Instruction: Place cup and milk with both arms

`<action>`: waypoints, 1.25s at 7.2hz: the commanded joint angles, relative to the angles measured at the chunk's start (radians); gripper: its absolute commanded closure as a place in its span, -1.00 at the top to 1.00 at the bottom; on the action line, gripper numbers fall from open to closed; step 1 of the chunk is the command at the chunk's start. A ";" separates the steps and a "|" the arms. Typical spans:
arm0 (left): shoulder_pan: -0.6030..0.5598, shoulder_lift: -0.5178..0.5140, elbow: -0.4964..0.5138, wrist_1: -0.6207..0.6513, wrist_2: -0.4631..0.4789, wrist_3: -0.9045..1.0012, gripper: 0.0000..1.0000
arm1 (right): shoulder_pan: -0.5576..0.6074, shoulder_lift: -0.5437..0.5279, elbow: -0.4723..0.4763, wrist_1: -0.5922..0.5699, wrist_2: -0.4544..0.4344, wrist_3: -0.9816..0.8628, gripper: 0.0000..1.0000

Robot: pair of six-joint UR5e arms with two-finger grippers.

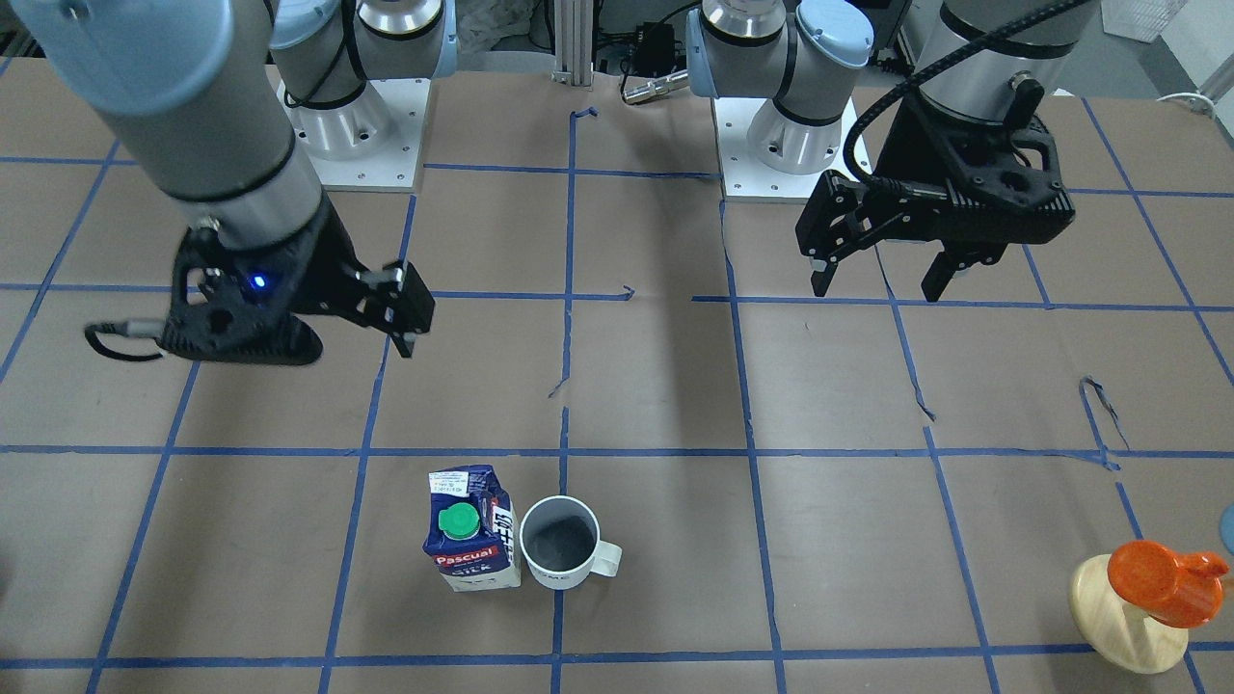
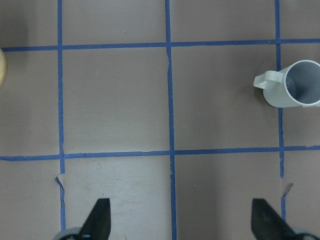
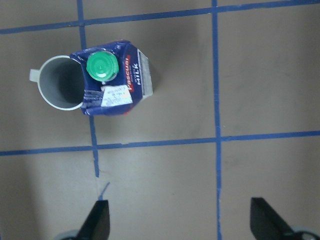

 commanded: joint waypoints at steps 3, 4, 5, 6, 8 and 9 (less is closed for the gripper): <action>-0.001 -0.001 0.000 0.000 0.001 0.000 1.00 | -0.051 -0.180 0.108 0.084 -0.045 -0.103 0.97; -0.001 0.002 0.000 -0.001 -0.001 0.000 1.00 | -0.050 -0.180 0.110 0.073 -0.046 -0.102 0.97; -0.001 -0.002 0.000 0.000 -0.001 0.000 1.00 | -0.048 -0.182 0.110 0.073 -0.046 -0.102 0.97; -0.002 -0.001 -0.002 -0.001 -0.001 0.000 1.00 | -0.048 -0.180 0.110 0.064 -0.045 -0.103 1.00; -0.005 -0.004 -0.002 -0.001 0.004 0.001 1.00 | -0.048 -0.182 0.110 0.047 -0.043 -0.103 1.00; -0.007 -0.002 0.000 -0.001 0.014 0.001 1.00 | -0.048 -0.182 0.110 0.045 -0.042 -0.103 1.00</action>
